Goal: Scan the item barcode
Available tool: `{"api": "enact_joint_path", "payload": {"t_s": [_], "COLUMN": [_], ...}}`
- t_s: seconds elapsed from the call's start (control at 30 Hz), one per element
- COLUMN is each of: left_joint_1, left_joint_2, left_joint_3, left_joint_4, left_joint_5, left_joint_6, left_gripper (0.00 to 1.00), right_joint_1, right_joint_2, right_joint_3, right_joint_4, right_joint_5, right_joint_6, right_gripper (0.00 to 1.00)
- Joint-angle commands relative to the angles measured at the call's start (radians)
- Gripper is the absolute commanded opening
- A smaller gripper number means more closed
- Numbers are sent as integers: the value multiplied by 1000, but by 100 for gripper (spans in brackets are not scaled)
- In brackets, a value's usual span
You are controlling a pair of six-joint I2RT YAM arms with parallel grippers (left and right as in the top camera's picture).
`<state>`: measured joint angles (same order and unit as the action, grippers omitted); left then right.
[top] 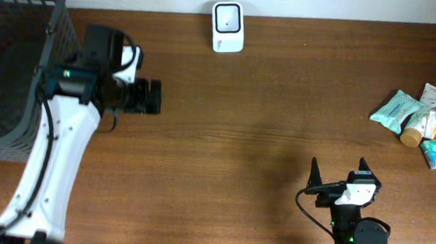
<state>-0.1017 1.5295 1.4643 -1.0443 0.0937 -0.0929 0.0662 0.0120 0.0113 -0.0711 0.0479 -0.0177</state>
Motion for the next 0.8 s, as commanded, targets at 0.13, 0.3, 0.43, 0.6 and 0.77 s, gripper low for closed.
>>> {"api": "enact_joint_path", "payload": {"t_s": [0.13,0.3,0.43,0.6,0.77], "left_joint_1": [-1,-1,-1,-1,0], "left_joint_2": [-397,-679,-731,-883,-1158], "left_joint_3": [-555,-805,-848,-989,-1173], "left_joint_4": [440,574,577,678,840], "left_joint_5": [69,74,68,67,67], "left_joint_6": [19,20,20,19,19], "left_gripper": [99,99,99,99,99], "right_joint_1": [4,4,4,4,4], "right_joint_2": [-8,-8,-8,-8,-8], "right_joint_3": [-6,-6,-6,-6,-6], "right_joint_4": [-8,-8,-8,-8,-8], "right_joint_5": [-3,-3,-3,-3,-3], "right_joint_6": [11,10,11,11,10], "right_gripper": [99,99,99,99,99]}}
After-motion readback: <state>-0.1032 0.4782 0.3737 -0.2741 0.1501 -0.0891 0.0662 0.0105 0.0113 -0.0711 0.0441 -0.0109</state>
